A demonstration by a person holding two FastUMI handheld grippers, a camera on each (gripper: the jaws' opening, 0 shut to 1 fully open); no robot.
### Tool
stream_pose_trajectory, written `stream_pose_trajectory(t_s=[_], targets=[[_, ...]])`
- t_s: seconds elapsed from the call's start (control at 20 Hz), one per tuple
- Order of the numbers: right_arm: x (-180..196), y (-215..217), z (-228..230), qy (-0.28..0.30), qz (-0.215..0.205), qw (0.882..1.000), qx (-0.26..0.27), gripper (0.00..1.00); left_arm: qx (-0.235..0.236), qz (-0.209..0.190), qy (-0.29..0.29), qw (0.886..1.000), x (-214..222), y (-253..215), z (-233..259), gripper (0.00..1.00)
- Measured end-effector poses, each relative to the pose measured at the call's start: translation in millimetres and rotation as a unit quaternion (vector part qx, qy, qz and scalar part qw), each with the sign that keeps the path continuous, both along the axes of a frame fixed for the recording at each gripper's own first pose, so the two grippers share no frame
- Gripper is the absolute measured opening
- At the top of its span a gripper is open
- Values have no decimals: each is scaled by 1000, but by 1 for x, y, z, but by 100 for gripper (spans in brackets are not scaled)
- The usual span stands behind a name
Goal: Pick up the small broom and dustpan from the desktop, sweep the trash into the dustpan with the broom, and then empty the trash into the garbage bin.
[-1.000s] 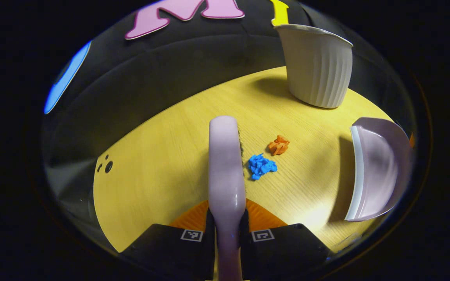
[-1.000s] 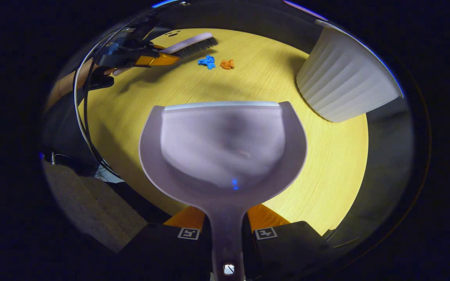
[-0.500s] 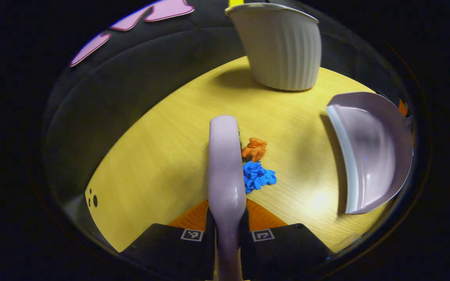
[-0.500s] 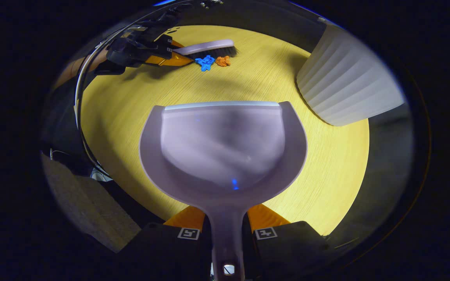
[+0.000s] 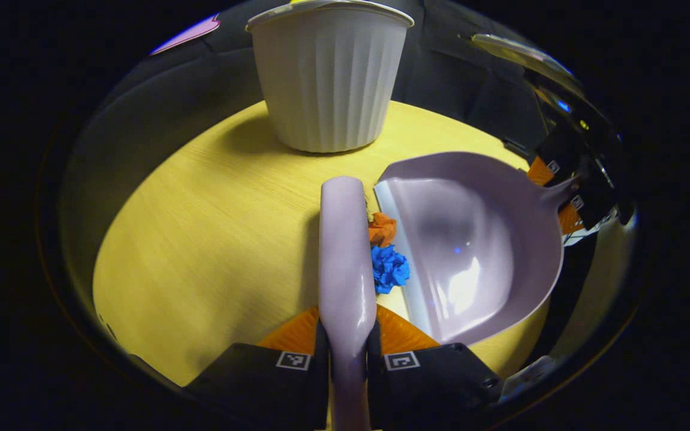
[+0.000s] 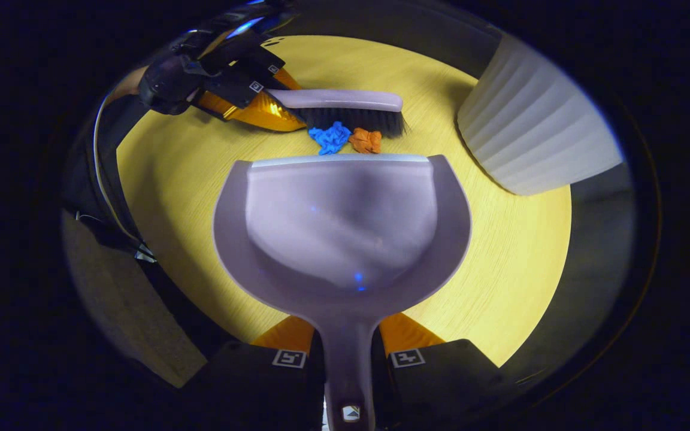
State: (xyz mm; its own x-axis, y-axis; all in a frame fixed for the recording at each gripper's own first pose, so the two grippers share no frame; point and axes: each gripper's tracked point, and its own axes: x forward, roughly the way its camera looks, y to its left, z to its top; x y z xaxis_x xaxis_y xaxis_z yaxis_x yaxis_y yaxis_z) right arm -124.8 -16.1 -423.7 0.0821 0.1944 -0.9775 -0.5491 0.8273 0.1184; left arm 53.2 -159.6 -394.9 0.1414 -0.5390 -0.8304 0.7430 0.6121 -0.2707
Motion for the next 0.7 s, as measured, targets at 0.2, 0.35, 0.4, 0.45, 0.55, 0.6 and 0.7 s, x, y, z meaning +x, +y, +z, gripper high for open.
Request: stream_pose_trajectory(t_s=[0.2,0.35,0.4,0.45,0.55,0.6,0.7], targets=[[-3,-2,-8,-3,-17,1000,7,36,-48,20,71,996,-14,-5,28,28],[2,-3,-8,-8,-23,1000,8,36,-67,35,99,992,-15,-5,22,30],[2,-4,-8,-12,-28,1000,8,36,-66,45,96,992,-14,-3,22,30],[2,-6,-9,-18,-31,999,5,32,-68,61,86,992,-12,-2,28,30],[-5,-10,-13,-30,-43,999,0,36,-75,92,62,991,-1,2,44,29],[-10,-12,-10,-33,-54,998,3,36,-77,110,47,990,3,8,54,29],[-14,-13,-8,-35,-86,996,13,36,-68,149,18,986,9,22,68,30]])
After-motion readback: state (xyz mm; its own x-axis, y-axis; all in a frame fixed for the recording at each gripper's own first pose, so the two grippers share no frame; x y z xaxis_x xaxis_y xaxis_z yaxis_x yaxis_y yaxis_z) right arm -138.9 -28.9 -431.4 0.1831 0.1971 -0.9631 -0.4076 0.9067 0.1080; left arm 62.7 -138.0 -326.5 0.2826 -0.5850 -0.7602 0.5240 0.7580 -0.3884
